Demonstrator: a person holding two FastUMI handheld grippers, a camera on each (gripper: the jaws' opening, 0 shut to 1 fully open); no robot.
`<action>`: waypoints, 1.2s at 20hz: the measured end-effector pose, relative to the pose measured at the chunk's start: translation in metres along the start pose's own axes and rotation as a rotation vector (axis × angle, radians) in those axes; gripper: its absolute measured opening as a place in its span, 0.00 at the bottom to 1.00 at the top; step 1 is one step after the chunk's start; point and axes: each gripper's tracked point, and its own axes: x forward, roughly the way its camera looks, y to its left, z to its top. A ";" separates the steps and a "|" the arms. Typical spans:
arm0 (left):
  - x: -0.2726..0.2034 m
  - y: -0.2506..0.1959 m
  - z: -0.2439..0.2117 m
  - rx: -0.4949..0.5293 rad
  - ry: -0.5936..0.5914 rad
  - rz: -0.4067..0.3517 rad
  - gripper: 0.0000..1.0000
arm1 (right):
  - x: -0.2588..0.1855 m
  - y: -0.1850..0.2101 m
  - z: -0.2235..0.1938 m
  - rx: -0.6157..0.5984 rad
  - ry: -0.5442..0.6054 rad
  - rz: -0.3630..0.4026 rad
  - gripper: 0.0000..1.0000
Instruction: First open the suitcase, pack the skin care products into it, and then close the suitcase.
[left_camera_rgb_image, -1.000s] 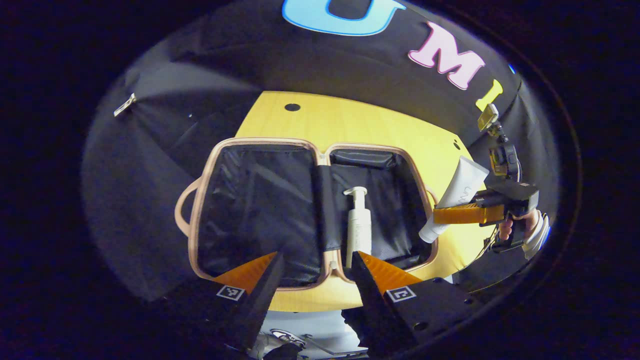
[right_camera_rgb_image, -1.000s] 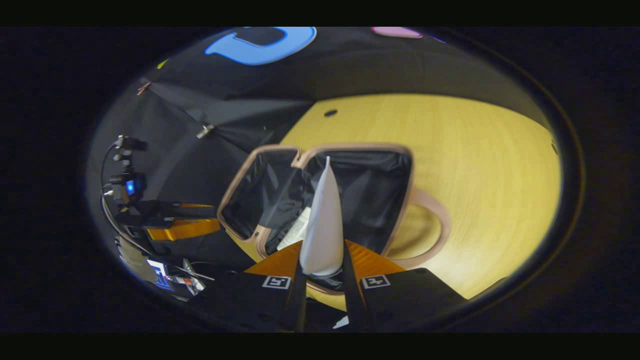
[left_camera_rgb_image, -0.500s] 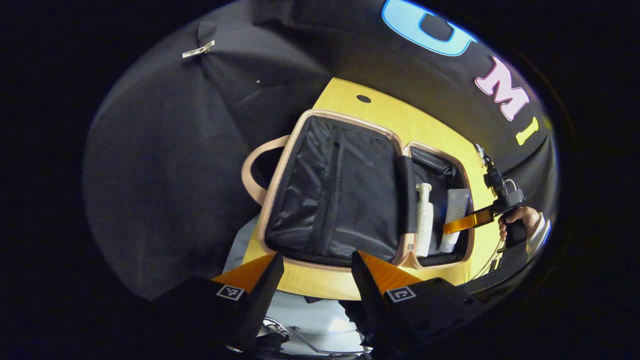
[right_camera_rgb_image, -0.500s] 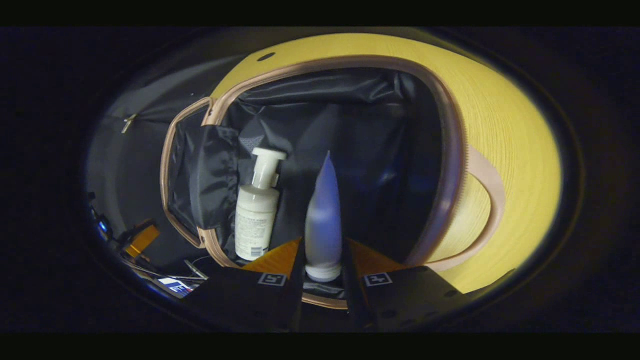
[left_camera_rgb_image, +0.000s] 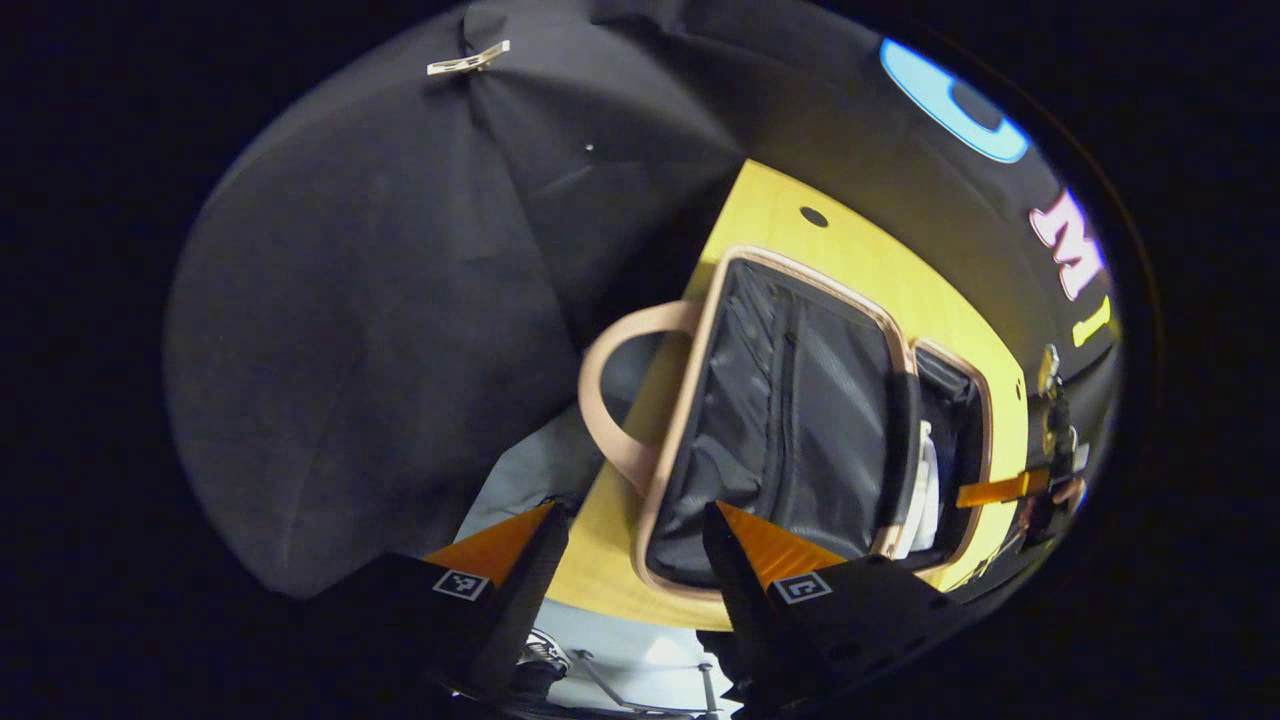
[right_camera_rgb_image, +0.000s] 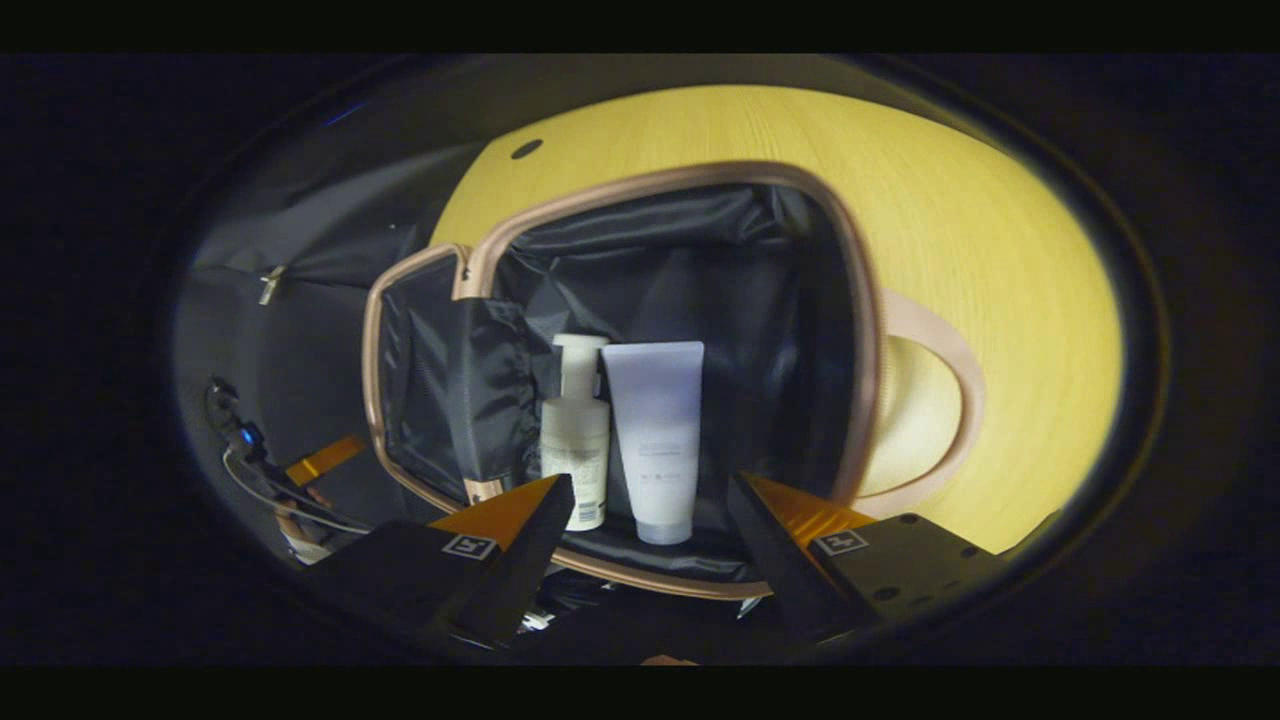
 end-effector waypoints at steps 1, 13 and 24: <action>0.005 0.010 0.011 -0.006 0.001 0.016 0.88 | -0.012 0.001 0.001 -0.015 -0.029 0.020 0.87; 0.094 0.040 0.051 0.075 0.159 0.179 0.86 | -0.102 -0.036 -0.013 -0.074 -0.208 0.048 0.98; 0.081 0.018 0.072 0.178 0.100 0.138 0.11 | -0.121 -0.060 -0.005 0.024 -0.275 0.049 0.98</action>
